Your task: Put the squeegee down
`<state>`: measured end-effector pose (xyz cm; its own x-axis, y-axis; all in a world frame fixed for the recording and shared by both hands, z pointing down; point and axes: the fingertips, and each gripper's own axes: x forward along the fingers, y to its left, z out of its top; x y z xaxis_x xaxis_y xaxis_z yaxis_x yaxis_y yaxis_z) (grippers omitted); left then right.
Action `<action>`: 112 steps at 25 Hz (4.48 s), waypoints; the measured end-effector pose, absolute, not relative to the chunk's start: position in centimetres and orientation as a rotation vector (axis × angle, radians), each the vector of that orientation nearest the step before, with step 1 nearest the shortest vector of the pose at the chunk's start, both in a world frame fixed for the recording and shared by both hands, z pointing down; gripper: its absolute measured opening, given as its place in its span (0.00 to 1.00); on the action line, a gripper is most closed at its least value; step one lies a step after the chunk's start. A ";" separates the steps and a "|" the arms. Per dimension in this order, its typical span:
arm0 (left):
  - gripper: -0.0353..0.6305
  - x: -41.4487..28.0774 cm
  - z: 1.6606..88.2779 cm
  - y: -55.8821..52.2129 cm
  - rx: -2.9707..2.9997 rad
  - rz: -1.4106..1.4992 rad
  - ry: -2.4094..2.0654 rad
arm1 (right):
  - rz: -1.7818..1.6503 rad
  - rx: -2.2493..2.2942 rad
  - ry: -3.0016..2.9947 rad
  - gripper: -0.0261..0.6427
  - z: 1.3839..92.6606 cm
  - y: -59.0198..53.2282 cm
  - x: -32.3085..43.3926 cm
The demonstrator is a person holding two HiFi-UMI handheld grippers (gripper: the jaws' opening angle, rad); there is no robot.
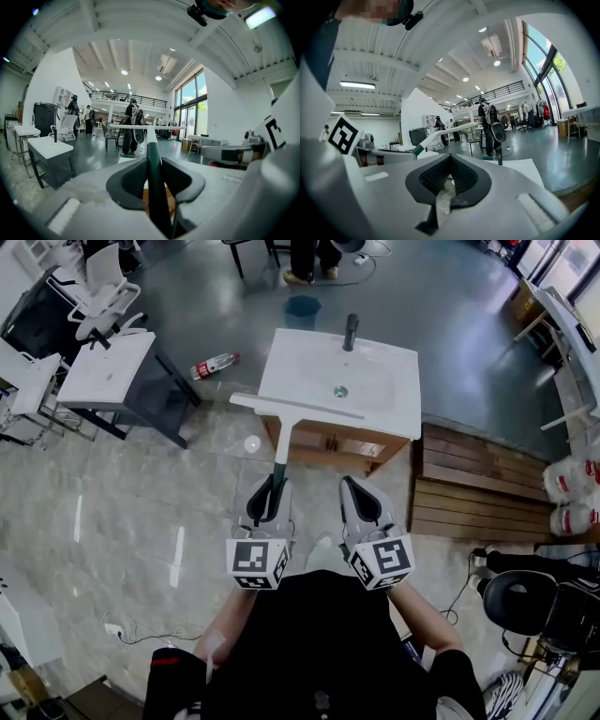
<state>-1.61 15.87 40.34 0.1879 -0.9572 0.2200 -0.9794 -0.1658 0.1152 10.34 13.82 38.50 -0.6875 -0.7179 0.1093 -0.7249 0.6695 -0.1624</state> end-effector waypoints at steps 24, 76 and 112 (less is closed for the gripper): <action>0.21 0.4 40.6 9.1 2.188 0.090 -1.904 | 0.303 1.188 -2.846 0.04 39.4 7.1 13.4; 0.21 -12.2 43.3 -19.7 2.202 0.121 -1.788 | 0.326 1.331 -2.735 0.04 40.4 -18.8 2.2; 0.21 -17.0 56.5 -27.0 1.951 0.311 -1.729 | 0.473 1.228 -2.599 0.04 45.8 -25.7 -0.5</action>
<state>-16.99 -27.03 56.45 0.1627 -0.8568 0.4892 -0.9735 -0.0587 0.2209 -0.48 -25.66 45.84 -0.6232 -0.7057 0.3370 -0.7792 0.5971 -0.1907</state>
